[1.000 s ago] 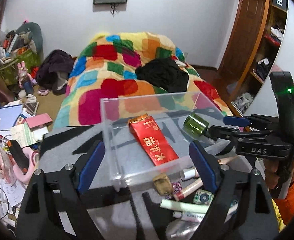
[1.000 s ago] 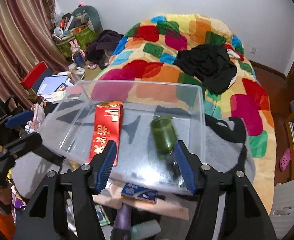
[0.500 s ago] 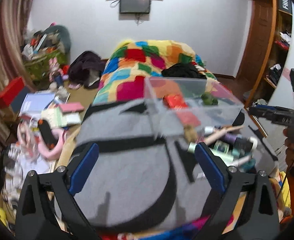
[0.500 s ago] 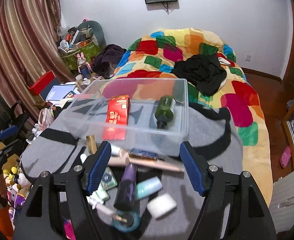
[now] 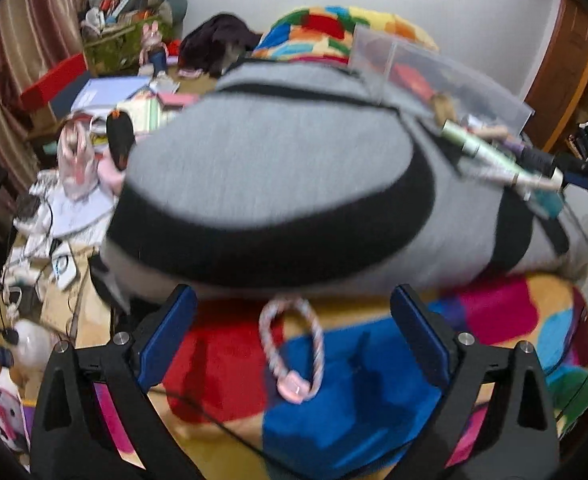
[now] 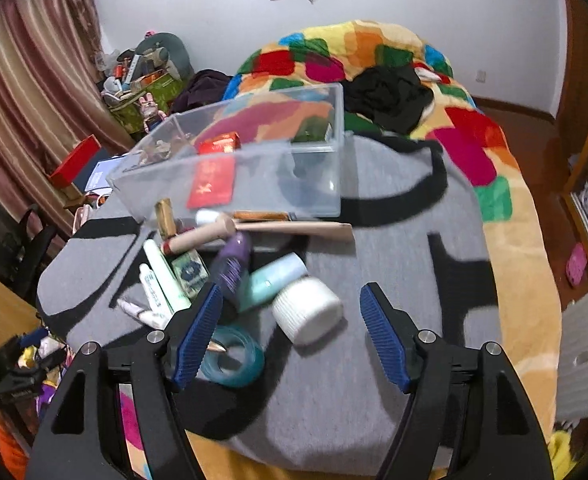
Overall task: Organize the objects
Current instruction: 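Grasp the braided hair tie with the left gripper while the right grasps white tape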
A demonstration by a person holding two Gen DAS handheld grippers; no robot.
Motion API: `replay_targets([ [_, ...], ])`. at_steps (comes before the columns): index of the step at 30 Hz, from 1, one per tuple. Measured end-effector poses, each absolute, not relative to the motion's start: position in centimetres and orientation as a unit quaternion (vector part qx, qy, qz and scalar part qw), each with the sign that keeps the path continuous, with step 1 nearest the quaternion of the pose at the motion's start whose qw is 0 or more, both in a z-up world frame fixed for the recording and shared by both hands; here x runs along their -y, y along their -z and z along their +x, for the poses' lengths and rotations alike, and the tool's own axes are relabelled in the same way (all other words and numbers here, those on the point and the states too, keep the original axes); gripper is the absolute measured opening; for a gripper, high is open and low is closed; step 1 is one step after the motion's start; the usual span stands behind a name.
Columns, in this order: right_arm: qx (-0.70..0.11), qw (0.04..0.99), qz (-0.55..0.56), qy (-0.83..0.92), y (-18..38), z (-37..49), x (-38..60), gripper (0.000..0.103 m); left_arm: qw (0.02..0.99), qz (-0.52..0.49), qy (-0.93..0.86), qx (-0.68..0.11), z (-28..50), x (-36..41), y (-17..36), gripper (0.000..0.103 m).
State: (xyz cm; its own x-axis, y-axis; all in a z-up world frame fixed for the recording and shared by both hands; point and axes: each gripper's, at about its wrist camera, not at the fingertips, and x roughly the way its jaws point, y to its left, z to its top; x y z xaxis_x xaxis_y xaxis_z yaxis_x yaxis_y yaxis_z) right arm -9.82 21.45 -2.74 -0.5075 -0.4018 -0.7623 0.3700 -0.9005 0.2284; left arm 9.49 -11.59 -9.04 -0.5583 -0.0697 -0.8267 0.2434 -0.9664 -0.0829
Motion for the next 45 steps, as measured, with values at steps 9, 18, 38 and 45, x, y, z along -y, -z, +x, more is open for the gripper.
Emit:
replay_targets([
  [9,0.027,0.188,0.453,0.871,4.4,-10.5,-22.7,0.068,0.1,0.49,0.856,-0.131,10.2,12.1,13.7,0.092],
  [18,0.006,0.218,0.454,0.864,5.3,-10.5,-20.8,0.04,0.094,0.469,0.869,-0.13,11.2,11.6,13.2,0.054],
  [38,-0.002,0.227,0.402,0.887,2.1,-9.1,-21.1,0.039,0.048,0.39,0.913,-0.11,10.8,10.6,3.4,0.005],
  [45,0.005,0.234,0.37,0.899,-0.5,-9.6,-21.0,0.039,0.016,0.335,0.937,-0.094,6.9,9.5,-0.8,0.005],
])
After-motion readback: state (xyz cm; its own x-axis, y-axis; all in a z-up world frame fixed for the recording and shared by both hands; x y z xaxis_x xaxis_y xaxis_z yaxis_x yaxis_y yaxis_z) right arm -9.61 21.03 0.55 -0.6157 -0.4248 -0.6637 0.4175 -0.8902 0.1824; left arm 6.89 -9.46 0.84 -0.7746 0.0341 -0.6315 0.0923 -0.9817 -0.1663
